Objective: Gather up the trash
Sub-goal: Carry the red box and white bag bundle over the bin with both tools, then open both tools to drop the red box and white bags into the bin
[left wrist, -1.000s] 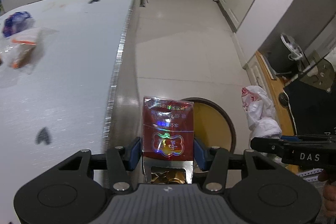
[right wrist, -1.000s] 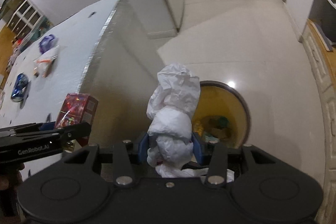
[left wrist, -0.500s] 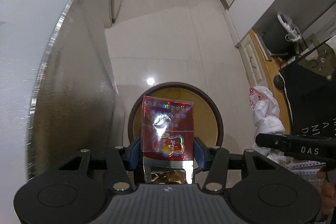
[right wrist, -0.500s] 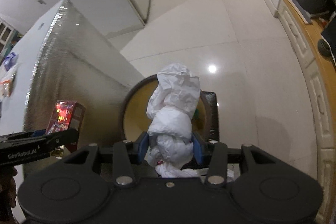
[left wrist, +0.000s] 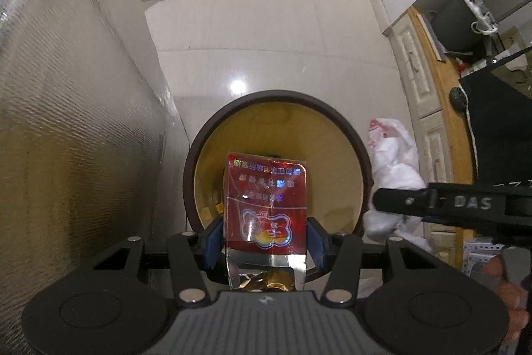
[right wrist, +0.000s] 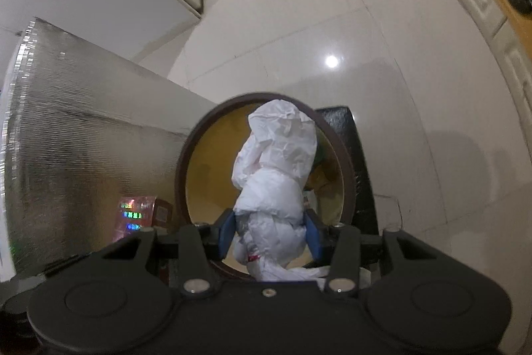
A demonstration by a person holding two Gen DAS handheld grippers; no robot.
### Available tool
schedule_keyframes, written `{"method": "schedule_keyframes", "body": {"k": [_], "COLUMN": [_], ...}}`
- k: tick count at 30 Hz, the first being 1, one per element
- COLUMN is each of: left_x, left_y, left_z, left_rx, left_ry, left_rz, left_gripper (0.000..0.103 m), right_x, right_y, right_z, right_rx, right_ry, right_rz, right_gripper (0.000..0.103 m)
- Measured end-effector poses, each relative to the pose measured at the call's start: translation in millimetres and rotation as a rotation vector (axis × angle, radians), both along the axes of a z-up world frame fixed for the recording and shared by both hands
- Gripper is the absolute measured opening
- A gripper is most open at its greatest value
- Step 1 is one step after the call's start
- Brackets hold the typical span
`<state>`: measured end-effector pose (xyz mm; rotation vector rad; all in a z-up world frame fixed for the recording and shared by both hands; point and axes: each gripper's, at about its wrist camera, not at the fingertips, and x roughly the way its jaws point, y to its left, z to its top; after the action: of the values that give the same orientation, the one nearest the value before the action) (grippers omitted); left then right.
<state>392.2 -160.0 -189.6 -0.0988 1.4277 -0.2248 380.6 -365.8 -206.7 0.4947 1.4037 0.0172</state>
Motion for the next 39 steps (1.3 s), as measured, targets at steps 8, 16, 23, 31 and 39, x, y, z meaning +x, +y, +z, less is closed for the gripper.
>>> {"method": "schedule_keyframes", "body": {"k": [8, 16, 23, 31, 39], "left_x": [11.3, 16.8, 21.2, 20.9, 17.0], "left_y": [1.8, -5.4, -20.3, -26.7, -23.6], "left_z": [-32.6, -62.7, -83.2, -90.6, -94.2], "left_rx": [0.018, 0.0, 0.015, 0.03, 0.073], "left_ry": [0.042, 0.075, 0.099, 0.081, 0.099], "left_rz": [0.005, -0.004, -0.019, -0.021, -0.02], "left_gripper": [0.052, 0.053, 0.053, 0.054, 0.079], "right_x": [12.2, 18.4, 12.9, 10.2, 5.9], "right_y": [10.1, 7.3, 2.2, -11.0, -15.5], "right_z": [-48.6, -66.7, -73.0, -75.8, -73.7], "right_rx": [-0.01, -0.056, -0.037, 0.002, 0.017], "right_ry": [0.077, 0.07, 0.083, 0.074, 0.05], "right_rz": [-0.087, -0.114, -0.106, -0.11, -0.067], "right_gripper": [0.047, 0.066, 0.067, 0.066, 0.066]}}
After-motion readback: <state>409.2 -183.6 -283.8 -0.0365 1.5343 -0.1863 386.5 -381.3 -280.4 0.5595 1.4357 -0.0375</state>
